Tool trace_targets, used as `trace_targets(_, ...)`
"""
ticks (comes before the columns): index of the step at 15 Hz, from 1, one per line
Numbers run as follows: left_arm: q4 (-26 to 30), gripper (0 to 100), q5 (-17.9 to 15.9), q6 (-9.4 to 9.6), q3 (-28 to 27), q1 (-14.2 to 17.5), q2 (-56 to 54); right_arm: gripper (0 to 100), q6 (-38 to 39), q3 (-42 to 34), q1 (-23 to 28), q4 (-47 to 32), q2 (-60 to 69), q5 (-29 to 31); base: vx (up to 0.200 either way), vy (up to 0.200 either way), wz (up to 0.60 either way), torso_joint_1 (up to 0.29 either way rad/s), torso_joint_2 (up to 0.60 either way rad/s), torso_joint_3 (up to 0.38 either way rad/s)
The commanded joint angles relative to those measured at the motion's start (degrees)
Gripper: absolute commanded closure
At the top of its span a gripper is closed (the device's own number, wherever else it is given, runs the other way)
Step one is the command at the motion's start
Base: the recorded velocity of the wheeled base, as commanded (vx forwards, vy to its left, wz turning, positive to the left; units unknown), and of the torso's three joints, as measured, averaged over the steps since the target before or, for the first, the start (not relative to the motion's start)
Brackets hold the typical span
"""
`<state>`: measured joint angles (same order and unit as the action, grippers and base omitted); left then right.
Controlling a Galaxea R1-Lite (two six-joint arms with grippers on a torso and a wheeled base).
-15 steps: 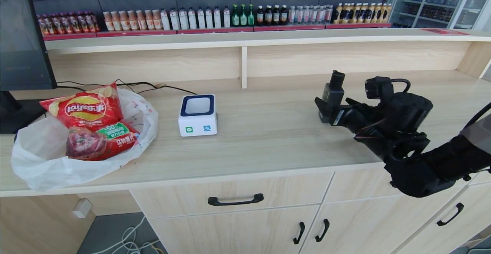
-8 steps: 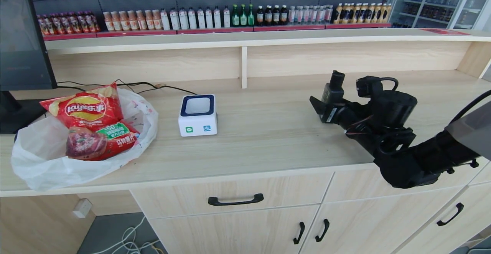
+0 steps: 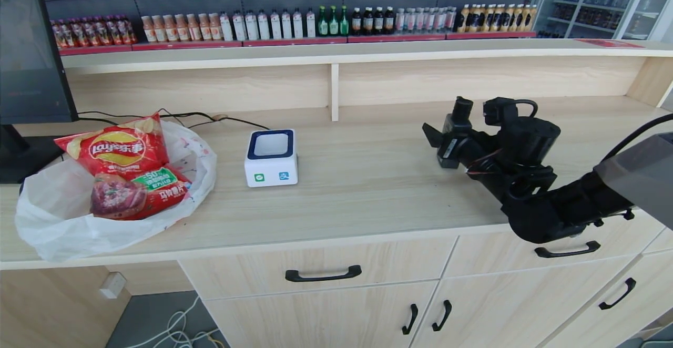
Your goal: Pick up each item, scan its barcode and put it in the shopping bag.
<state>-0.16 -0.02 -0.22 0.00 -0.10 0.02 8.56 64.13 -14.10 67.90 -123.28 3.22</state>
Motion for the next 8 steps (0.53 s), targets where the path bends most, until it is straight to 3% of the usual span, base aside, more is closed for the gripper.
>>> trace_targets(1,-0.02,0,0.02,-0.04,0.00,0.01,-0.02,0,-0.03,0.38,0.04,0.04,-1.17,0.03,0.000,0.000,0.00,0.000,0.00,0.000)
trace_targets(2,-0.02,0,0.02,-0.04,0.00,0.01,-0.02,0,-0.03,0.38,0.04,0.04,-1.26,0.03,0.000,0.000,0.00,0.000,0.00,0.000)
trace_targets(3,-0.02,0,0.02,-0.04,0.00,0.01,-0.02,100,-0.03,0.46,0.04,0.04,-1.26,0.03,0.000,0.000,0.00,0.000,0.00,0.000)
trace_targets(8,-0.02,0,0.02,-0.04,0.00,0.01,-0.02,100,0.06,1.70,0.04,0.13,-0.99,-0.32,0.000,0.000,0.00,0.000,0.00,0.000)
